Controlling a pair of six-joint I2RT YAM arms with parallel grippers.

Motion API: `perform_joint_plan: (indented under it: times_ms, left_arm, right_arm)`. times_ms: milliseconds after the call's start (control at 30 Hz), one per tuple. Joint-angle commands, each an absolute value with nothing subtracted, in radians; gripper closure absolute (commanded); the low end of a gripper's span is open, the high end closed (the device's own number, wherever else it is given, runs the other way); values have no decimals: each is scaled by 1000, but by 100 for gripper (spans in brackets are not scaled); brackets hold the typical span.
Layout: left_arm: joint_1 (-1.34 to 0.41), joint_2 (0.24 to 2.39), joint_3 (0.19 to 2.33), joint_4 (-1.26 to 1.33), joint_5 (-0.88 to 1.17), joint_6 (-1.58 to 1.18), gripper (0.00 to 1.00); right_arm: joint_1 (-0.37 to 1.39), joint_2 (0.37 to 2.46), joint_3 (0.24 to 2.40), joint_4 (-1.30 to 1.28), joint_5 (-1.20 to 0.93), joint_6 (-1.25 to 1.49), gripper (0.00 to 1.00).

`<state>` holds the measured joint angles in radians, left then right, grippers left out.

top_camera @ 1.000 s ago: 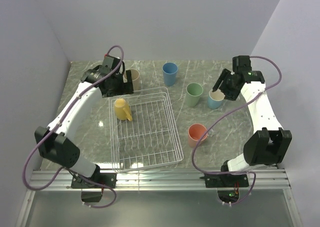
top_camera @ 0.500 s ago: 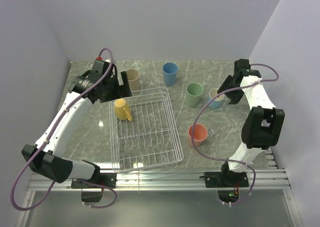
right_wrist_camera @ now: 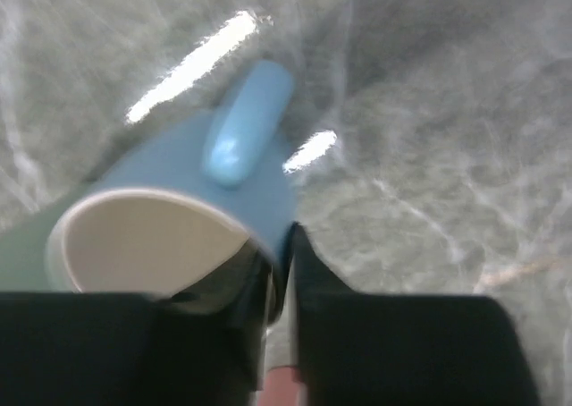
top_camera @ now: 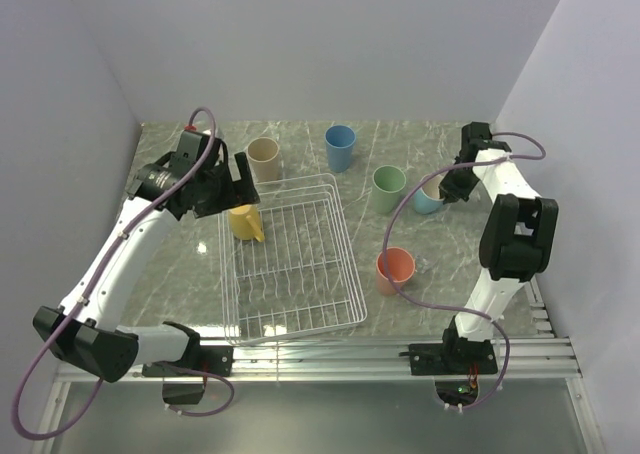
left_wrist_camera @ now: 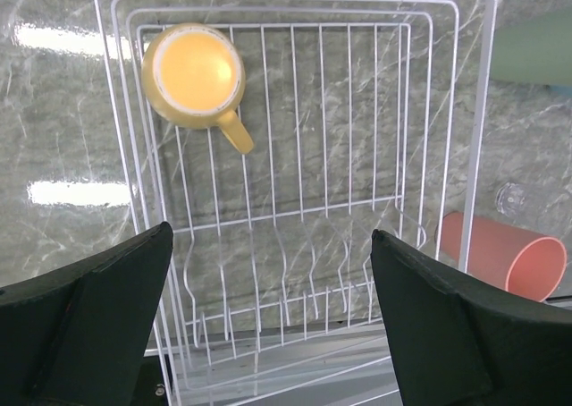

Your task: Load the cups into the dish rack

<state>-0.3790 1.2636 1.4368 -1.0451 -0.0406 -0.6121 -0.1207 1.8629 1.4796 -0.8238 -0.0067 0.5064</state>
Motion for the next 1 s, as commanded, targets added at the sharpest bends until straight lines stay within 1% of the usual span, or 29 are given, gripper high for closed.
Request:
perform_joint_plan:
  times_ms: [0, 133, 233, 367, 400, 433, 500, 533, 567, 600, 633, 667, 700, 733, 767, 800, 833, 867, 900, 933, 967]
  left_arm:
    - [-379, 1243, 1424, -1037, -20, -635, 2]
    - [-380, 1265, 1430, -1037, -9, -641, 2]
    - [-380, 1269, 1456, -1016, -9, -653, 2]
    - [-380, 1235, 1470, -890, 95, -683, 1]
    - [-379, 1221, 1462, -852, 183, -693, 1]
    - [-379, 1212, 1448, -747, 230, -725, 1]
    - [-362, 1181, 1384, -622, 348, -794, 1]
    - [-350, 1169, 1350, -456, 485, -902, 1]
    - [-336, 1157, 1269, -328, 547, -967, 1]
    - [-336, 1135, 1223, -208, 595, -1041, 1]
    - [-334, 1129, 1180, -96, 664, -1190, 1]
    - [-334, 1131, 1105, 145, 689, -1265, 1]
    - [-333, 1150, 1071, 246, 712, -1340, 1]
    - [-331, 1169, 1022, 355, 739, -1488, 1]
    - [-331, 1210, 1005, 529, 750, -1559, 1]
    - [-333, 1232, 990, 637, 755, -1680, 1]
    - [-334, 1252, 977, 716, 756, -1727, 1]
    - [-337, 1268, 976, 773, 746, -1765, 1]
    - [-341, 1305, 977, 867, 742, -1794, 1]
    - [-344, 1322, 995, 899, 742, -1840, 1]
    - [-351, 1336, 1003, 934, 735, -1862, 1]
  right_arm:
    - [-126, 1864, 1499, -787, 2, 518, 100]
    - [-133, 1858, 1537, -819, 37, 505, 100]
    - [-152, 1809, 1595, -847, 32, 506, 100]
    - [-164, 1732, 1716, -945, -20, 535, 100]
    - [-164, 1718, 1751, -953, -43, 544, 100]
    - [-163, 1682, 1759, -953, -75, 567, 100]
    - [-158, 1635, 1758, -925, -180, 595, 100]
    - [-158, 1608, 1746, -896, -237, 607, 100]
    - [-153, 1539, 1696, -808, -361, 639, 100]
    - [-150, 1495, 1654, -737, -430, 664, 100]
    - [-149, 1409, 1607, -657, -502, 733, 100]
    - [-134, 1373, 1567, -523, -571, 770, 100]
    - [-120, 1349, 1513, -471, -678, 803, 100]
    - [-97, 1318, 1487, -413, -749, 878, 100]
    - [-50, 1304, 1438, -294, -818, 917, 100]
    - [-19, 1287, 1416, -254, -825, 951, 100]
    - [-5, 1246, 1387, -208, -831, 1029, 100]
    - [42, 1224, 1318, -73, -836, 1070, 100]
    - [98, 1206, 1284, -14, -835, 1112, 100]
    - [122, 1180, 1252, 45, -825, 1188, 100]
    - [147, 1175, 1203, 160, -827, 1221, 100]
